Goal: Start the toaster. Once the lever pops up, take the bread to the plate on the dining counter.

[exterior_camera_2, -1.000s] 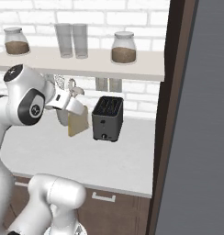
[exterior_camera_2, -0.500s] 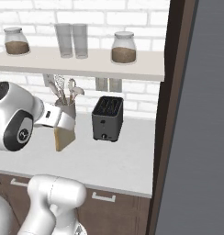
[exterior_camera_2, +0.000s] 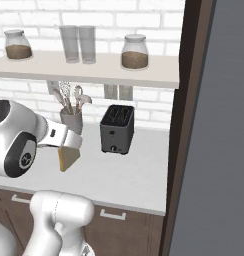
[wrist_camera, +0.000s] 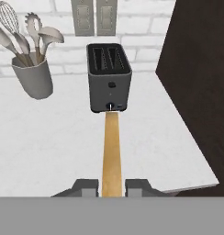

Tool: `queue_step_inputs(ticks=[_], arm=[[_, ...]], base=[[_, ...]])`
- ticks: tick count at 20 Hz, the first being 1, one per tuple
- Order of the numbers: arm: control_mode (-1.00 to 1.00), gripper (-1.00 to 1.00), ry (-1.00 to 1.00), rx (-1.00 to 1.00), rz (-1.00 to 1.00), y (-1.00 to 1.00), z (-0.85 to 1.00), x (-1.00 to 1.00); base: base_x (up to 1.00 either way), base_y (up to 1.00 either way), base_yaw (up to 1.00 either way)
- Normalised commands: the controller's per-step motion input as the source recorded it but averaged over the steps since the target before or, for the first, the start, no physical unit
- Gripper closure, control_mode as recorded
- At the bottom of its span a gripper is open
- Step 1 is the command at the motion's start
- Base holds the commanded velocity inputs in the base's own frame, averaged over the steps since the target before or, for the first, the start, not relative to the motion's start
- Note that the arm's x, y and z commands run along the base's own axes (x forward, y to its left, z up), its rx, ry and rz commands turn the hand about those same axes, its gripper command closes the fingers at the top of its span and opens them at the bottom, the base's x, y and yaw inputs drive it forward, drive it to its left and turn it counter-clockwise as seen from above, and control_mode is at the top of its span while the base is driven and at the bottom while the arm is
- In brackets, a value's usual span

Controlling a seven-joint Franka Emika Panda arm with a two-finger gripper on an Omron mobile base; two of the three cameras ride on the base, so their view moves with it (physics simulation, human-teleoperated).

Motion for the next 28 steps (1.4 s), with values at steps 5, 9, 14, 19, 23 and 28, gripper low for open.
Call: queue_step_inputs(ticks=[5, 9, 14, 19, 23, 28], arm=[[-1.0, 1.0, 0.0, 0.0, 0.0, 0.0, 0.0, 0.0], [-1.0, 1.0, 0.0, 0.0, 0.0, 0.01, 0.0, -0.08], [1.0, 1.0, 0.0, 0.0, 0.0, 0.02, 0.0, -0.07], [1.0, 1.0, 0.0, 0.0, 0.0, 0.0, 0.0, 0.0], [1.0, 1.0, 0.0, 0.0, 0.0, 0.0, 0.0, 0.0], [1.0, 1.0, 0.0, 0.0, 0.0, 0.0, 0.0, 0.0]], base=[[0.0, 0.0, 0.0], [0.0, 0.0, 0.0], [-0.48, 0.27, 0.05], [-0.72, 0.75, 0.23], [-0.42, 0.92, 0.62], [-0.03, 0.54, 0.94]])
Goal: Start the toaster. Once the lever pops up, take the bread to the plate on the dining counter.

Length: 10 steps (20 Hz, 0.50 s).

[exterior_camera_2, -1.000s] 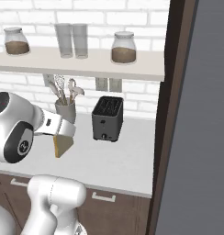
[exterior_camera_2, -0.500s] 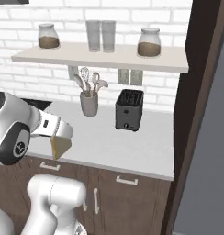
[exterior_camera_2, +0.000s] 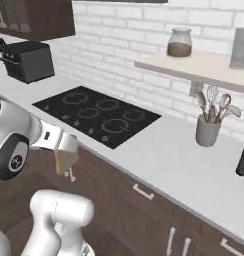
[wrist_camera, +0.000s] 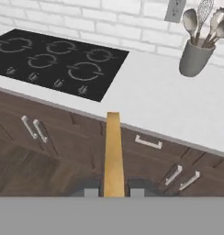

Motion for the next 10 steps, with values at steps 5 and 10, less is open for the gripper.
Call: queue_step_inputs(ticks=[5, 10], arm=[[1.0, 1.0, 0.0, 0.0, 0.0, 0.0, 0.0, 0.0], [1.0, 1.0, 0.0, 0.0, 0.0, 0.0, 0.0, 0.0]], base=[[-0.02, 0.61, 0.98], [0.0, 0.48, 0.99]])
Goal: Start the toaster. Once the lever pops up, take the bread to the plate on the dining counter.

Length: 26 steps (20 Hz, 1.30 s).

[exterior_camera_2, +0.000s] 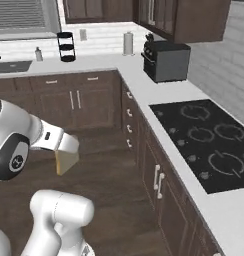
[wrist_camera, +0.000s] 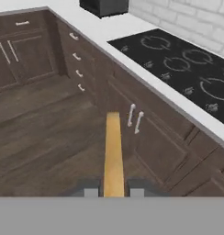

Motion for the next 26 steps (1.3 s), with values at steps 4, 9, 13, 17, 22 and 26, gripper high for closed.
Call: queue_step_inputs(ticks=[4, 9, 13, 17, 22, 26], arm=[[1.0, 1.0, 0.0, 0.0, 0.0, 0.0, 0.0, 0.0], [1.0, 1.0, 0.0, 0.0, 0.0, 0.0, 0.0, 0.0], [1.0, 1.0, 0.0, 0.0, 0.0, 0.0, 0.0, 0.0], [1.0, 1.0, 0.0, 0.0, 0.0, 0.0, 0.0, 0.0], [1.0, 1.0, 0.0, 0.0, 0.0, 0.0, 0.0, 0.0], [1.0, 1.0, 0.0, 0.0, 0.0, 0.0, 0.0, 0.0]], base=[[0.0, 0.38, 1.0], [0.13, 0.2, 0.97], [0.69, 0.0, 0.9], [0.66, 0.0, 0.87], [0.24, 0.18, 0.89], [0.0, 0.24, 0.82]])
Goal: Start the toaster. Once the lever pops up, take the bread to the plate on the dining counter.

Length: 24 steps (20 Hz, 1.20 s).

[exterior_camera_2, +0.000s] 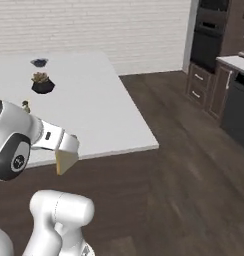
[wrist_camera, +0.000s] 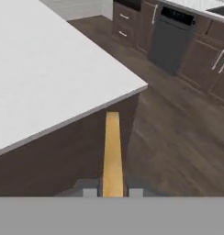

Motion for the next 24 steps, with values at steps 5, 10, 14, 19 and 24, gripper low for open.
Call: queue_step_inputs(ticks=[5, 10, 14, 19, 24], arm=[[1.0, 1.0, 0.0, 0.0, 0.0, 0.0, 0.0, 0.0], [1.0, 1.0, 0.0, 0.0, 0.0, 0.0, 0.0, 0.0], [1.0, 1.0, 0.0, 0.0, 0.0, 0.0, 0.0, 0.0], [1.0, 1.0, 0.0, 0.0, 0.0, 0.0, 0.0, 0.0], [1.0, 1.0, 0.0, 0.0, 0.0, 0.0, 0.0, 0.0]], base=[[0.0, 0.57, 0.73], [0.0, 0.93, 0.58], [0.0, 1.0, 0.39], [0.06, 1.0, 0.22], [0.26, 0.98, -0.12]])
